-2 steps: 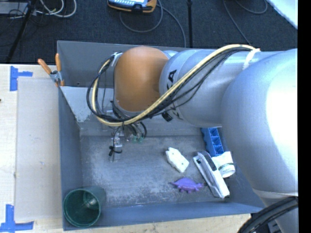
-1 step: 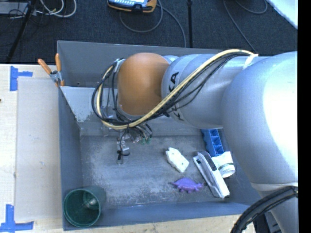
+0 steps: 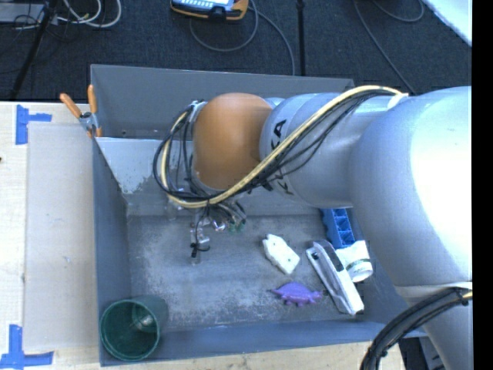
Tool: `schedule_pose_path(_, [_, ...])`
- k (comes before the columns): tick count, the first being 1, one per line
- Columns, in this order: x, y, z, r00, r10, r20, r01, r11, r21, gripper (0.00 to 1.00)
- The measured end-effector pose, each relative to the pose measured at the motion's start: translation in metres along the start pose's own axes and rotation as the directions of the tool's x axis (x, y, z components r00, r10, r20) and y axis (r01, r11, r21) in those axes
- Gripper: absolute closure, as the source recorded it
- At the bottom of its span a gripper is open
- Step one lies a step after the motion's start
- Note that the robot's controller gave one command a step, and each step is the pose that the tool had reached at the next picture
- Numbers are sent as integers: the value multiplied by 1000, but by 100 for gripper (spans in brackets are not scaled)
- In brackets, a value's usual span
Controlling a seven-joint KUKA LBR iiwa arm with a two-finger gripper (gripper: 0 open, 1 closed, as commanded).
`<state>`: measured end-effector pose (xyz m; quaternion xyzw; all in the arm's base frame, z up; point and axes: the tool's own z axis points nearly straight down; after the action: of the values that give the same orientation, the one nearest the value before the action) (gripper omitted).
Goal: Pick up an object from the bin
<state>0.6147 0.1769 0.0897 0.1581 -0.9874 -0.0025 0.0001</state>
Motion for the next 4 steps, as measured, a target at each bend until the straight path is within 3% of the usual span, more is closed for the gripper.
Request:
schedule_pose_path(1, [11, -26, 13, 1000, -27, -5, 27, 1000, 6, 0])
schedule_pose_path(2, [15, -33, 11, 1000, -10, -3, 10, 1000, 2, 0])
schedule_pose_path(3, [15, -41, 11, 985, 175, -3, -175, 985, 4, 0])
schedule_pose_path(4, [18, -49, 2, 1000, 8, -3, -8, 1000, 2, 0])
